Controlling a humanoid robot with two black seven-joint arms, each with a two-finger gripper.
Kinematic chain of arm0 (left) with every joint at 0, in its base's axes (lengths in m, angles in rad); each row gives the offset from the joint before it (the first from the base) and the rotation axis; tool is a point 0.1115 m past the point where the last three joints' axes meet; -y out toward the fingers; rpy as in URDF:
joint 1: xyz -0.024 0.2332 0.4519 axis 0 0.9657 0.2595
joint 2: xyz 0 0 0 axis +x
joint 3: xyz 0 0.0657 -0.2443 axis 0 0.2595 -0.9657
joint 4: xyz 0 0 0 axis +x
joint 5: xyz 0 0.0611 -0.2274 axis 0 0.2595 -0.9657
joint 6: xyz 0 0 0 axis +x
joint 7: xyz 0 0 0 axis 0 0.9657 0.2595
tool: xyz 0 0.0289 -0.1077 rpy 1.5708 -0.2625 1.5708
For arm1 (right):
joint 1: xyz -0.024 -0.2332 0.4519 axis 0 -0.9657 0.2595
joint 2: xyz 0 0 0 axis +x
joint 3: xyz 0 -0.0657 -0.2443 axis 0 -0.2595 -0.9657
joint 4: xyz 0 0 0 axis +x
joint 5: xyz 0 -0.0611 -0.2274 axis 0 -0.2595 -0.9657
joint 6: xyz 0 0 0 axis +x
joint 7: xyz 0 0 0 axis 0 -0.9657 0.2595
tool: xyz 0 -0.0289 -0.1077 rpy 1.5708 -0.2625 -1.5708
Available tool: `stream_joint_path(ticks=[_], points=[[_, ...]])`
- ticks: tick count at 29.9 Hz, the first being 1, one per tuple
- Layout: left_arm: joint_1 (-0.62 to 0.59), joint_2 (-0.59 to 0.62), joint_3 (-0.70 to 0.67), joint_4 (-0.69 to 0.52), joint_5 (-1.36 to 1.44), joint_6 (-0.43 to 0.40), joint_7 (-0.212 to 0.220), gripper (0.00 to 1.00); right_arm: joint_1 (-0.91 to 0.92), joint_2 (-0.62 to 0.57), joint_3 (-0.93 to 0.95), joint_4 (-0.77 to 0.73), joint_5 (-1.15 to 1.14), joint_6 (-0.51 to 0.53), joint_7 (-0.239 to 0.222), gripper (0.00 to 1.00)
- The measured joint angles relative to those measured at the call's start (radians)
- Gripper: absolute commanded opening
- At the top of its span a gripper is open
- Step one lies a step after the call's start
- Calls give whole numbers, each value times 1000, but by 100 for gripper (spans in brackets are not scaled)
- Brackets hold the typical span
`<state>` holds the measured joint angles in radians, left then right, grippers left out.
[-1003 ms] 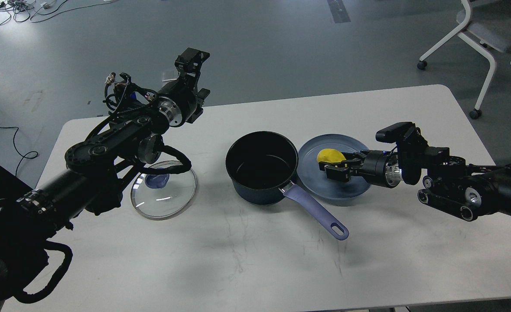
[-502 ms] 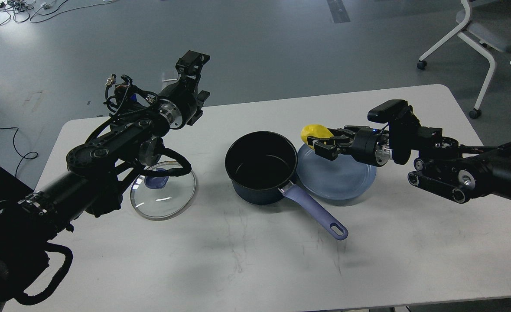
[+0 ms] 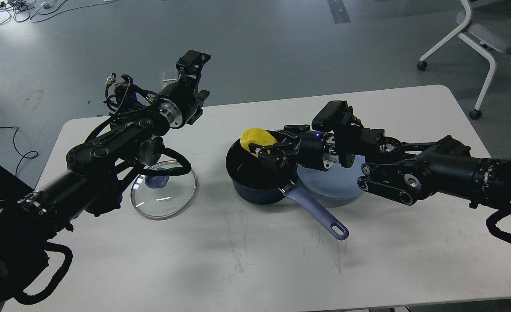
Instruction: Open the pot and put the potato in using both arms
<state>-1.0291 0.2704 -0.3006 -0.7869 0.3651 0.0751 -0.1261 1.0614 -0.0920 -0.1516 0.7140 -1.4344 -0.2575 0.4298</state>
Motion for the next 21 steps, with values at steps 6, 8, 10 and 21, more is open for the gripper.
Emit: stream_joint_path(ticks=[6, 8, 10, 21], points=[[0, 4, -1, 0, -2, -3, 6, 98, -5, 3, -12, -14, 5, 1, -2, 100], [0, 4, -6, 0, -4, -3, 10, 98, -5, -7, -9, -9, 16, 1, -3, 100], [0, 3, -11, 0, -8, -3, 13, 98, -2, -18, -3, -2, 32, 1, -3, 100], [103, 42, -127, -1, -155, -71, 69, 98, -12, -128, 323, 79, 738, 200, -50, 100]])
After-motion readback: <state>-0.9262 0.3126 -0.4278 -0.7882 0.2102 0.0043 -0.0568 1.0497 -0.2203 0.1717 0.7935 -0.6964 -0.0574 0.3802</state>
